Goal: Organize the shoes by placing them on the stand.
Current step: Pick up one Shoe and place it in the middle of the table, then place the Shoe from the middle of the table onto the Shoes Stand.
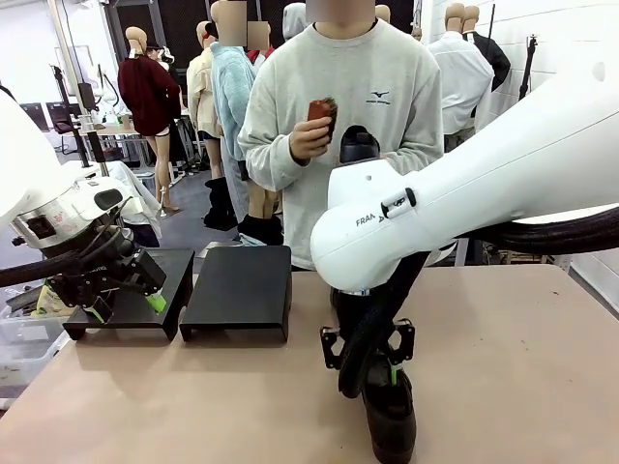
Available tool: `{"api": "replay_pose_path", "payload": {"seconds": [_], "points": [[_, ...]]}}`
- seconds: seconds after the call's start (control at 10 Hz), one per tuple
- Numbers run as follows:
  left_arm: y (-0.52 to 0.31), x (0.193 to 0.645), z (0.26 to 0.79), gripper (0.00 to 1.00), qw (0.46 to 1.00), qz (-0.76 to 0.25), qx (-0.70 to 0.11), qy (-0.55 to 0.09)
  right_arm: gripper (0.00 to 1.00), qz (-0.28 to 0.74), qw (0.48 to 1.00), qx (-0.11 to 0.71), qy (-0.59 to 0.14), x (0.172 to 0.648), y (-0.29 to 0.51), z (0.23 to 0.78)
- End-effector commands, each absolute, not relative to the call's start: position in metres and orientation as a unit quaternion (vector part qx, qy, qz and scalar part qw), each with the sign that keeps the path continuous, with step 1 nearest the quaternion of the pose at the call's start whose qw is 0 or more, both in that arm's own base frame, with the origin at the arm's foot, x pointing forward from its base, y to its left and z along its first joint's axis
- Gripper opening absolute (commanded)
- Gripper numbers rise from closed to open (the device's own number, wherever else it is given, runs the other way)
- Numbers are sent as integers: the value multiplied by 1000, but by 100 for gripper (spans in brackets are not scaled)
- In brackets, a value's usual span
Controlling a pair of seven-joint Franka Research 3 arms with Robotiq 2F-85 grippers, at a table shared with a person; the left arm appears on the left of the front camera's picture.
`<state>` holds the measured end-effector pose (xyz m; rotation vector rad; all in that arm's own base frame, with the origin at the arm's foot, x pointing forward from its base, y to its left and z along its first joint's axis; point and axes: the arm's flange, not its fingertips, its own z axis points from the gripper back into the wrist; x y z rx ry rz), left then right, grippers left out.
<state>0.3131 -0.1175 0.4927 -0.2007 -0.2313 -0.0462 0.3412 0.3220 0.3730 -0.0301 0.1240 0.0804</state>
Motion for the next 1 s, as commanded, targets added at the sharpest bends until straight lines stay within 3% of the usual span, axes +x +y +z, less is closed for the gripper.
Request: {"api": "replay_pose_path", "payload": {"seconds": [0.0, 0.9], "points": [[-117, 312, 492, 100, 988, -24, -99, -116, 100, 36, 998, -4, 45, 335, 319, 378], [-117, 312, 492, 100, 988, -24, -99, -116, 100, 45, 998, -11, 50, 336, 321, 383]]}}
